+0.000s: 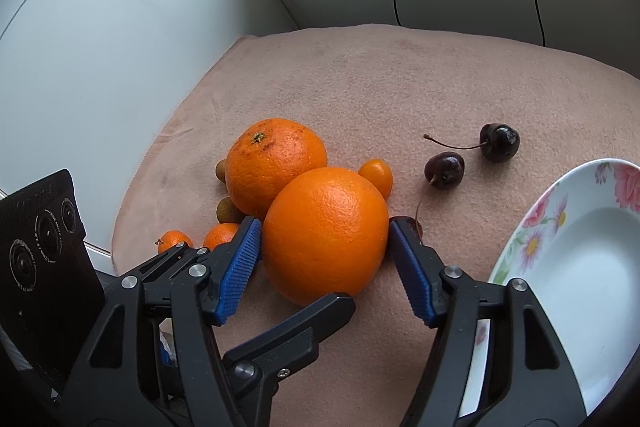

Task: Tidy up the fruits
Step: 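Close the right gripper around the large smooth orange and lift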

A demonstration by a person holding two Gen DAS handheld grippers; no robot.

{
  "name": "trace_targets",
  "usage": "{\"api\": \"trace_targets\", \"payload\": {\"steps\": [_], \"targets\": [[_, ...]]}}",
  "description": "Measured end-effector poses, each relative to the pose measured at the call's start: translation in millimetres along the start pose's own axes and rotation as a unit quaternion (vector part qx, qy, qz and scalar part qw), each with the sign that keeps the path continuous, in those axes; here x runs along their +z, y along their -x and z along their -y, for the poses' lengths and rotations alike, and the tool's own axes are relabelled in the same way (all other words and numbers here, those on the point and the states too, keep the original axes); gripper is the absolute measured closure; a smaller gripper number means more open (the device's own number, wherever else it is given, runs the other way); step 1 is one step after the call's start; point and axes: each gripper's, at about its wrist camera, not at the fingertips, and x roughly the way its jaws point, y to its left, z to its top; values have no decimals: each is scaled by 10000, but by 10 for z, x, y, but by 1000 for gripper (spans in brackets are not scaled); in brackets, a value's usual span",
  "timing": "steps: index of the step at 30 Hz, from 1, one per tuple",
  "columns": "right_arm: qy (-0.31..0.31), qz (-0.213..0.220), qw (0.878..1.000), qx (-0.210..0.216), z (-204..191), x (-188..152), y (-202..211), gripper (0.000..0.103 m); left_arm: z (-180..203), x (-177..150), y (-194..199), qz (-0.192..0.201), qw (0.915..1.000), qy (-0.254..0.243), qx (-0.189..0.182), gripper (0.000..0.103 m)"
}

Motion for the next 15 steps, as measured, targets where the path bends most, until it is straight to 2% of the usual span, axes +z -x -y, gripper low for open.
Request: {"api": "trace_targets", "payload": {"steps": [9, 15], "targets": [[-95, 103, 9999, 40, -32, -37, 61, 35, 91, -35, 92, 133, 9997, -209, 75, 37], [-23, 299, 9995, 83, -129, -22, 240, 37, 119, -30, 195, 269, 9992, -277, 96, 37]]}}
